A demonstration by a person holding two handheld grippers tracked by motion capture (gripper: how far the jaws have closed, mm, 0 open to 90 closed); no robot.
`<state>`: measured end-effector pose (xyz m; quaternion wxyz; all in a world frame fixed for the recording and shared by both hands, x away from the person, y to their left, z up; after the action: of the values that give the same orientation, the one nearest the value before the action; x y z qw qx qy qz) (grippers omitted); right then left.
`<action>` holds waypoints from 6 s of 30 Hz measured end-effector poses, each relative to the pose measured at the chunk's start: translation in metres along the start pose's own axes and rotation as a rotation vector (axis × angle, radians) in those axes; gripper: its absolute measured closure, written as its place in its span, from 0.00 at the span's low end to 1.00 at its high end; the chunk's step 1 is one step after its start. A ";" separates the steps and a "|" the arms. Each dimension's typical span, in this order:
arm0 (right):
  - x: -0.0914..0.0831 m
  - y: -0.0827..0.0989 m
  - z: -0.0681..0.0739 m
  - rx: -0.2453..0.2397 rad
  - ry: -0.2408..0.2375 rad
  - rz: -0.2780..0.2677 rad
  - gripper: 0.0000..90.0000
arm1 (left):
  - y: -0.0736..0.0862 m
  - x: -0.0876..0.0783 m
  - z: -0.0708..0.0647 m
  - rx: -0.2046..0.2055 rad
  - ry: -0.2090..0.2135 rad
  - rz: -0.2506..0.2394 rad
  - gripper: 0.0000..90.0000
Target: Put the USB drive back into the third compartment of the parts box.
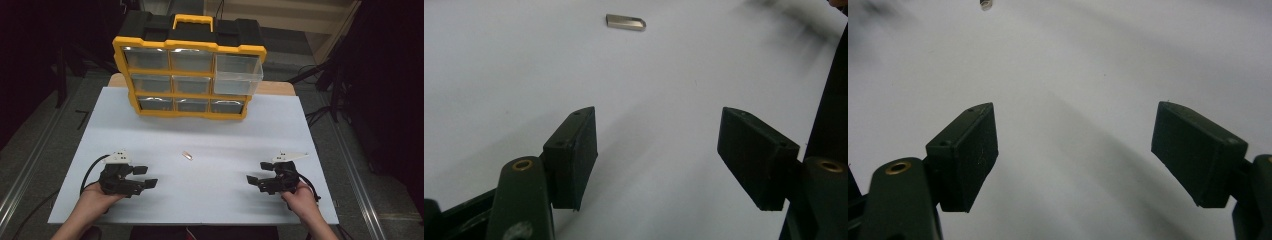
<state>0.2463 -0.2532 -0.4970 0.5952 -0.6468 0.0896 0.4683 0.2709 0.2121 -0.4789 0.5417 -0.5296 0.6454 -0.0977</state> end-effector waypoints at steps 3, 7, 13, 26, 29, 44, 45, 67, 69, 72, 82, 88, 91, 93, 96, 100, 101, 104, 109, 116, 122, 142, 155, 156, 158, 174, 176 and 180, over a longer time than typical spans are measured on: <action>0.000 -0.001 0.000 -0.001 -0.005 -0.004 0.19 | -0.001 -0.001 0.001 -0.003 0.002 -0.011 0.37; 0.000 0.000 -0.001 -0.001 -0.018 0.000 0.19 | 0.000 -0.001 0.000 0.026 -0.012 -0.037 0.37; -0.001 0.000 -0.001 -0.003 -0.028 0.005 0.19 | 0.000 -0.001 -0.002 -0.010 0.020 -0.045 0.40; 0.000 0.000 -0.003 0.002 -0.043 0.019 0.19 | 0.000 -0.002 -0.001 0.008 -0.026 -0.043 0.39; 0.001 0.000 -0.003 0.002 -0.044 0.019 0.19 | 0.000 -0.002 0.000 -0.016 -0.014 -0.025 0.39; 0.001 0.000 -0.004 0.000 -0.056 0.021 0.19 | -0.001 -0.001 0.000 -0.013 -0.019 -0.012 0.38; 0.001 0.000 -0.005 -0.002 -0.057 0.019 0.19 | -0.001 -0.001 0.000 -0.011 -0.017 -0.008 0.38; 0.006 -0.020 0.001 -0.011 -0.073 -0.002 0.19 | -0.002 -0.001 0.001 -0.028 -0.010 -0.006 0.32; 0.007 -0.025 0.003 -0.025 -0.065 -0.002 0.19 | -0.002 -0.001 0.001 -0.032 -0.012 -0.008 0.32; 0.008 -0.031 0.006 -0.038 -0.069 -0.014 0.19 | -0.002 -0.001 0.001 -0.034 -0.011 -0.012 0.32; 0.016 -0.046 0.015 -0.099 -0.058 -0.003 0.20 | -0.002 -0.002 0.001 -0.023 -0.009 -0.009 0.32; 0.022 -0.057 0.022 -0.102 -0.108 -0.007 0.20 | -0.001 -0.002 0.000 -0.022 -0.020 -0.009 0.32; 0.024 -0.059 0.024 -0.106 -0.107 -0.006 0.20 | -0.001 -0.001 0.000 -0.023 -0.021 -0.011 0.32; 0.028 -0.063 0.026 -0.111 -0.101 0.000 0.20 | -0.001 -0.001 -0.001 -0.022 -0.017 -0.010 0.32; 0.031 -0.065 0.026 -0.110 -0.106 -0.001 0.20 | -0.001 -0.001 0.000 -0.023 -0.019 -0.010 0.32; 0.035 -0.071 0.030 -0.112 -0.108 -0.004 0.21 | -0.001 -0.001 0.000 -0.020 -0.016 -0.008 0.32; 0.036 -0.072 0.031 -0.113 -0.107 -0.005 0.21 | -0.001 -0.001 0.000 -0.019 -0.016 -0.008 0.32; 0.040 -0.076 0.035 -0.112 -0.112 -0.009 0.21 | -0.001 -0.001 -0.001 -0.018 -0.015 -0.007 0.32; 0.045 -0.083 0.040 -0.119 -0.118 0.002 0.23 | -0.001 -0.001 -0.001 -0.016 -0.014 -0.005 0.32; 0.054 -0.092 0.048 -0.105 -0.149 -0.006 0.23 | -0.001 -0.001 -0.001 -0.014 -0.015 -0.002 0.32; 0.058 -0.100 0.051 -0.081 -0.183 -0.015 0.23 | -0.001 -0.001 -0.001 -0.012 -0.014 -0.003 0.32; 0.089 -0.123 0.076 -0.155 -0.161 0.035 0.23 | 0.000 -0.001 -0.001 -0.013 -0.013 0.000 0.32; 0.105 -0.135 0.084 -0.150 -0.178 0.045 0.24 | 0.005 -0.005 0.001 -0.024 -0.039 -0.004 0.32; 0.108 -0.137 0.086 -0.150 -0.180 0.047 0.25 | 0.005 -0.005 0.001 -0.023 -0.046 -0.002 0.32; 0.109 -0.137 0.087 -0.157 -0.172 0.045 0.24 | 0.006 -0.006 0.000 -0.024 -0.047 -0.002 0.32; 0.135 -0.148 0.106 -0.216 -0.170 0.062 0.25 | 0.011 -0.010 -0.002 -0.030 -0.060 -0.004 0.32; 0.135 -0.148 0.107 -0.215 -0.170 0.066 0.24 | 0.011 -0.010 -0.002 -0.030 -0.061 -0.004 0.32; 0.141 -0.144 0.107 -0.232 -0.150 0.088 0.24 | 0.011 -0.010 -0.002 -0.028 -0.060 -0.005 0.32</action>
<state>0.3668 -0.0604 -0.4825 0.5005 -0.6699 0.0186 0.5482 0.2609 0.2239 -0.4798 0.5529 -0.5414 0.6291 -0.0740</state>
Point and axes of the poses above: each handheld gripper's, and its own axes: x roughly forward along the jaws, y roughly out of its underside, z roughly to its left, the point moved 1 cm from there along x, roughly forward along the jaws, and after that the axes turned 10 degrees about y, right-handed, at the moved point
